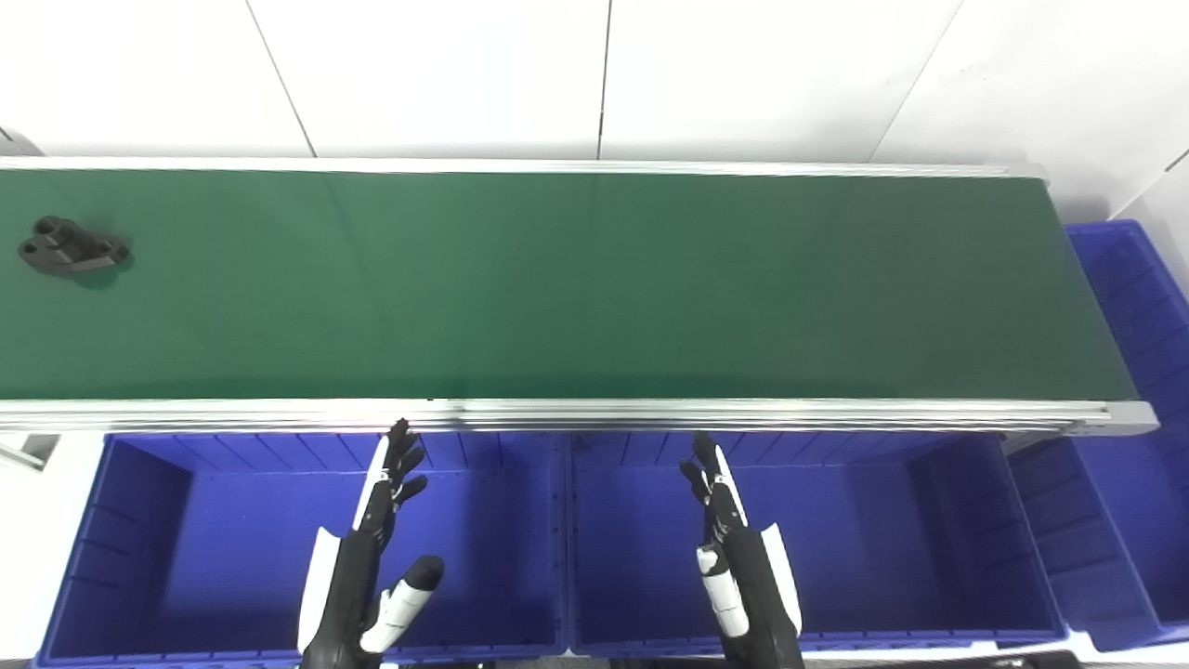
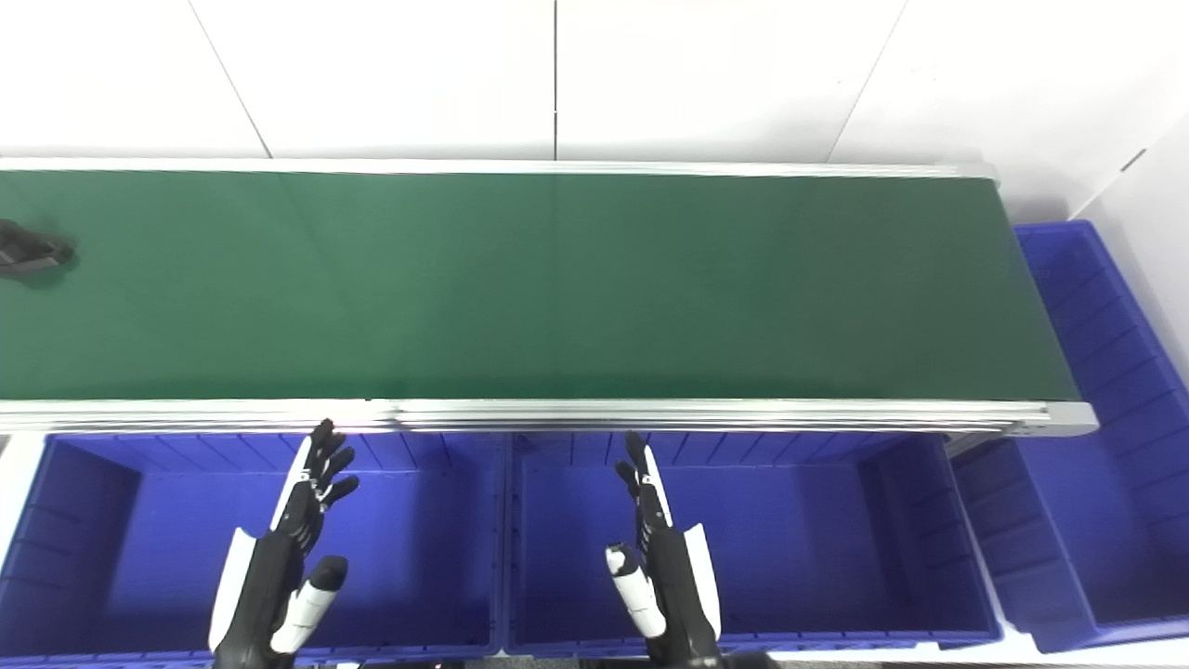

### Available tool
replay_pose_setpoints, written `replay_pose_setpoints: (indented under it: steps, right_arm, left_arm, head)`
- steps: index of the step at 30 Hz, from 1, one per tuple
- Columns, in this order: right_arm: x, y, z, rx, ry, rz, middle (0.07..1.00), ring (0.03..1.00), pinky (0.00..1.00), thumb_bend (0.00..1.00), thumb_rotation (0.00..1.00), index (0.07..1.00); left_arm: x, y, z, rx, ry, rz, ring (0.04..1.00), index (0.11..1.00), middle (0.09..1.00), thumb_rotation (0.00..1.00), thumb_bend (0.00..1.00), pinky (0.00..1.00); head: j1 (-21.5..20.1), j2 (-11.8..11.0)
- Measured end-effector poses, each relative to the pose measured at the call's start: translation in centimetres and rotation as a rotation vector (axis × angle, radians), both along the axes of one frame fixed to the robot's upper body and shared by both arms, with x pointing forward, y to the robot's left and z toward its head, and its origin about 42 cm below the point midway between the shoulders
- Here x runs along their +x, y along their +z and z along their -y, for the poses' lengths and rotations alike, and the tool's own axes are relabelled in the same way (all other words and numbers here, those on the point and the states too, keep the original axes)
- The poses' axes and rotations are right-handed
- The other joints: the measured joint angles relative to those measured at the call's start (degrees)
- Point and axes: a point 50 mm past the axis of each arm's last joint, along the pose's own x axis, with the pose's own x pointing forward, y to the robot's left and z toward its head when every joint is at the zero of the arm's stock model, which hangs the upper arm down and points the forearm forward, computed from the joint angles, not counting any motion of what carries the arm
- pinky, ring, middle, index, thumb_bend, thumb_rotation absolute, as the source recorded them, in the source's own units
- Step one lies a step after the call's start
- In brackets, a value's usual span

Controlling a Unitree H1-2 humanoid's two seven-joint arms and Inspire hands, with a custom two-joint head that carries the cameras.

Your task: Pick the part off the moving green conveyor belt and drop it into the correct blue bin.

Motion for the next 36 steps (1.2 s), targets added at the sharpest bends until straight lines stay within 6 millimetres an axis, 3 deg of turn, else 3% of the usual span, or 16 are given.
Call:
replay_pose_setpoints:
  steps: [36]
  right_arm:
    - [-0.14,-0.37,0.23,-0.016,0.006,-0.008,1.0,0.96,0.99,0.85,1.0,1.0]
  left_arm:
    - [-0.16,-0.44,0.03,0.003,0.007,-0.013,0.923,0.968,0.965,0.93,0.74,0.84]
  head:
    - [-0.62,-0.7]
